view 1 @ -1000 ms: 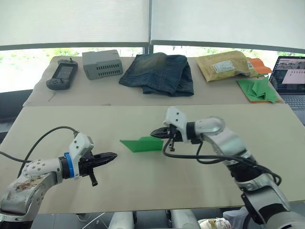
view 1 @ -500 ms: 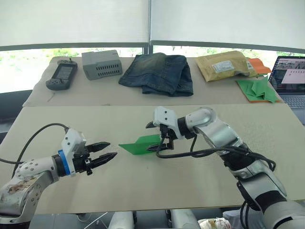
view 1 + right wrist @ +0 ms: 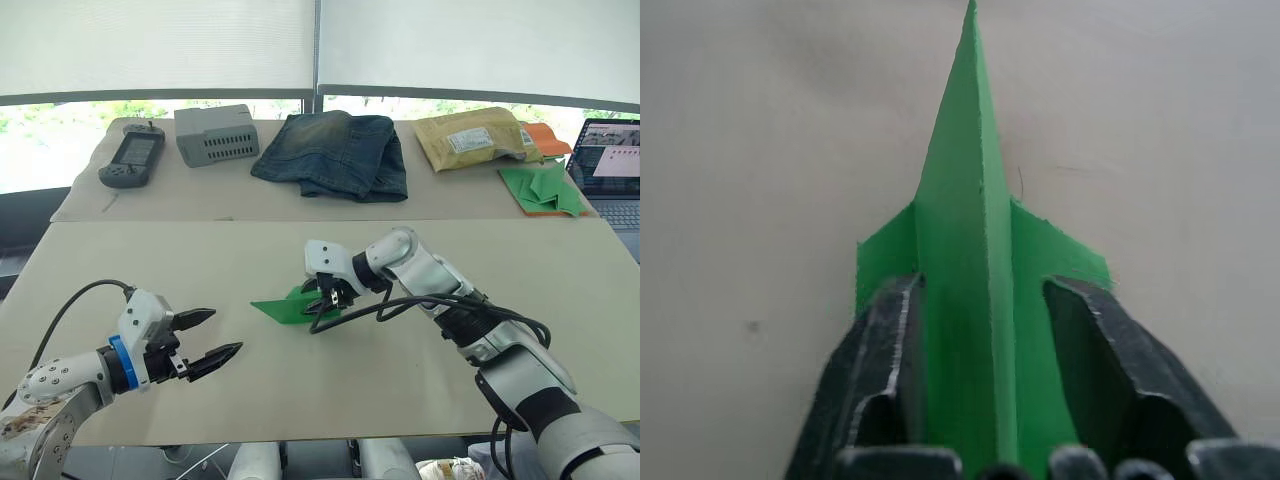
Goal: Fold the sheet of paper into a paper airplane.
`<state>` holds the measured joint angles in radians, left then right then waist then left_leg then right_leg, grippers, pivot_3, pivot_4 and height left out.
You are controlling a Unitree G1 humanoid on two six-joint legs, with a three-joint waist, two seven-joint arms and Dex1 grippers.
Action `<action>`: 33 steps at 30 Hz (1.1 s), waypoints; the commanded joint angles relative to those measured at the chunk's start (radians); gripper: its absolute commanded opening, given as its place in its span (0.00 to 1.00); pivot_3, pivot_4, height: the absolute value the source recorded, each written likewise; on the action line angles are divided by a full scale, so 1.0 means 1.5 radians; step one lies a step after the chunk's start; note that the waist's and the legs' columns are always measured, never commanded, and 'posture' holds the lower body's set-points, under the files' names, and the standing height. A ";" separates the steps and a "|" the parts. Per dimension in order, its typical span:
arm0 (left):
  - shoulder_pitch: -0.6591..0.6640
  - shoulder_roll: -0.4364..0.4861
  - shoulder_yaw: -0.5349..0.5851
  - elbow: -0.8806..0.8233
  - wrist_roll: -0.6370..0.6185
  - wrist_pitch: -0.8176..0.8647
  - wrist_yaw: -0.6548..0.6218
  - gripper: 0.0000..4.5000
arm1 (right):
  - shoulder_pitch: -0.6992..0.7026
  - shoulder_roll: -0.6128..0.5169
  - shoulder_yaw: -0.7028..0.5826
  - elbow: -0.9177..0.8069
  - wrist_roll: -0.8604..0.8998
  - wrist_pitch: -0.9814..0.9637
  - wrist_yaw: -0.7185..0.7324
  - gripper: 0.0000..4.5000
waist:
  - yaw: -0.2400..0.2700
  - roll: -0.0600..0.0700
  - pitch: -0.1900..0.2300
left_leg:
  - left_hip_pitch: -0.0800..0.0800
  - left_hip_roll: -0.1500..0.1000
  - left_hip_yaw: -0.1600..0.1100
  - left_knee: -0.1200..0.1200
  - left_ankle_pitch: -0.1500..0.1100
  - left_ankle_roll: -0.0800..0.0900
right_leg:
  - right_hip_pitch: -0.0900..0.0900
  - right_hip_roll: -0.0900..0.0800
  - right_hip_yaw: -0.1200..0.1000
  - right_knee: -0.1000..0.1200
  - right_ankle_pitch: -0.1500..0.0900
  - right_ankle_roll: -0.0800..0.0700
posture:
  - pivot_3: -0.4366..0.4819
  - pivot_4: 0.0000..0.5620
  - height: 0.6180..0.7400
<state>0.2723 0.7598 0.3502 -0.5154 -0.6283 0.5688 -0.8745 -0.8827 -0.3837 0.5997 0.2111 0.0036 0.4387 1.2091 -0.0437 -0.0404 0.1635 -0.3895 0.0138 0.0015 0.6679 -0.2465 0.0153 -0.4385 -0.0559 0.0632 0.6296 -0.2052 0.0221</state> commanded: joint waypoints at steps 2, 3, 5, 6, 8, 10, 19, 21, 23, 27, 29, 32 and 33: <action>-0.016 0.007 0.005 -0.010 0.004 -0.020 -0.004 1.00 | -0.001 -0.007 -0.020 -0.013 -0.001 -0.002 0.010 0.06 | 0.000 0.000 0.000 | 0.000 0.000 0.000 0.000 0.000 0.000 | 0.000 0.000 0.000 0.000 0.000 0.000 | 0.48 0.27 0.91; -0.026 0.011 -0.003 -0.003 0.006 -0.021 -0.010 1.00 | -0.002 -0.017 -0.034 -0.027 0.008 0.013 0.014 0.00 | 0.000 0.000 0.000 | 0.000 0.000 0.000 0.000 0.000 0.000 | 0.000 0.000 0.000 0.000 0.000 0.000 | 0.48 0.27 0.91; -0.054 0.018 -0.019 0.016 0.009 -0.024 -0.024 1.00 | 0.000 -0.045 -0.072 -0.060 0.030 0.053 0.017 0.00 | 0.004 0.000 0.001 | 0.000 0.000 0.000 0.000 0.000 0.000 | 0.000 0.000 0.000 0.000 0.000 0.000 | 0.48 0.27 0.91; -0.063 0.020 -0.024 0.022 0.010 -0.027 -0.029 1.00 | 0.001 -0.055 -0.083 -0.071 0.037 0.067 0.017 0.00 | 0.005 0.001 0.001 | 0.000 0.000 0.000 0.000 0.000 0.000 | 0.000 0.000 0.000 0.000 0.000 0.000 | 0.48 0.27 0.91; -0.098 0.019 -0.040 0.040 0.007 -0.031 -0.038 1.00 | 0.008 -0.092 -0.134 -0.093 0.060 0.120 0.011 0.00 | 0.007 0.001 0.001 | 0.000 -0.001 0.000 0.000 0.000 -0.001 | 0.000 0.000 0.000 0.000 0.000 0.000 | 0.48 0.27 0.91; -0.136 0.014 -0.060 0.059 0.007 -0.034 -0.044 1.00 | 0.018 -0.133 -0.186 -0.102 0.079 0.171 0.000 0.00 | 0.010 0.001 0.001 | 0.000 -0.001 0.000 0.000 0.000 -0.001 | 0.000 0.000 -0.001 0.000 0.000 0.000 | 0.48 0.27 0.91; -0.291 -0.038 -0.158 0.140 0.029 -0.051 -0.054 1.00 | 0.019 -0.267 -0.319 0.133 0.026 0.152 -0.151 0.00 | 0.014 0.000 0.002 | -0.001 -0.002 0.005 0.000 0.000 -0.001 | 0.001 0.000 0.000 -0.001 0.000 0.000 | 0.48 0.27 0.91; -0.314 -0.055 -0.181 0.149 0.034 -0.051 -0.058 1.00 | 0.003 -0.280 -0.326 0.195 0.020 0.139 -0.162 0.00 | 0.013 0.000 0.002 | -0.001 -0.003 0.006 0.000 0.000 -0.001 | 0.000 0.000 0.000 -0.001 0.000 0.000 | 0.48 0.27 0.91; -0.324 -0.065 -0.195 0.156 0.040 -0.054 -0.062 1.00 | -0.013 -0.282 -0.334 0.246 0.021 0.142 -0.171 0.00 | 0.004 0.000 0.002 | -0.001 -0.003 0.006 0.000 0.000 -0.001 | 0.000 0.000 0.001 -0.001 0.000 0.001 | 0.48 0.27 0.91; -0.341 -0.082 -0.215 0.180 0.059 -0.075 -0.065 1.00 | -0.051 -0.271 -0.348 0.359 0.021 0.150 -0.213 0.00 | -0.004 0.000 0.002 | -0.001 -0.003 0.007 0.000 0.000 -0.001 | 0.000 0.000 0.002 -0.001 0.001 0.001 | 0.48 0.27 0.91; -0.350 -0.092 -0.222 0.182 0.060 -0.077 -0.065 1.00 | -0.065 -0.262 -0.359 0.404 0.016 0.131 -0.250 0.00 | -0.004 0.000 0.002 | -0.001 -0.003 0.007 0.000 0.001 -0.001 | 0.001 0.001 0.003 -0.001 0.001 0.002 | 0.48 0.27 0.91; -0.361 -0.104 -0.227 0.178 0.058 -0.075 -0.060 1.00 | -0.079 -0.250 -0.379 0.452 0.013 0.112 -0.305 0.00 | -0.003 0.000 0.002 | -0.001 -0.004 0.007 0.000 0.001 -0.001 | 0.001 0.001 0.003 -0.001 0.001 0.002 | 0.48 0.27 0.91; -0.364 -0.108 -0.230 0.176 0.058 -0.074 -0.058 1.00 | -0.080 -0.249 -0.384 0.468 0.010 0.098 -0.323 0.00 | -0.002 0.000 0.002 | -0.001 -0.004 0.007 0.000 0.001 -0.001 | 0.001 0.001 0.004 -0.001 0.001 0.003 | 0.48 0.27 0.91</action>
<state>-0.2537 0.5987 0.0022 -0.2236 -0.5382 0.4780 -0.9628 -0.9750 -0.7479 0.0610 0.8915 0.0217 0.6275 0.7719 -0.0465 -0.0400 0.1662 -0.3915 0.0079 0.0113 0.6688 -0.2456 0.0146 -0.4375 -0.0552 0.0689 0.6278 -0.2028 0.0266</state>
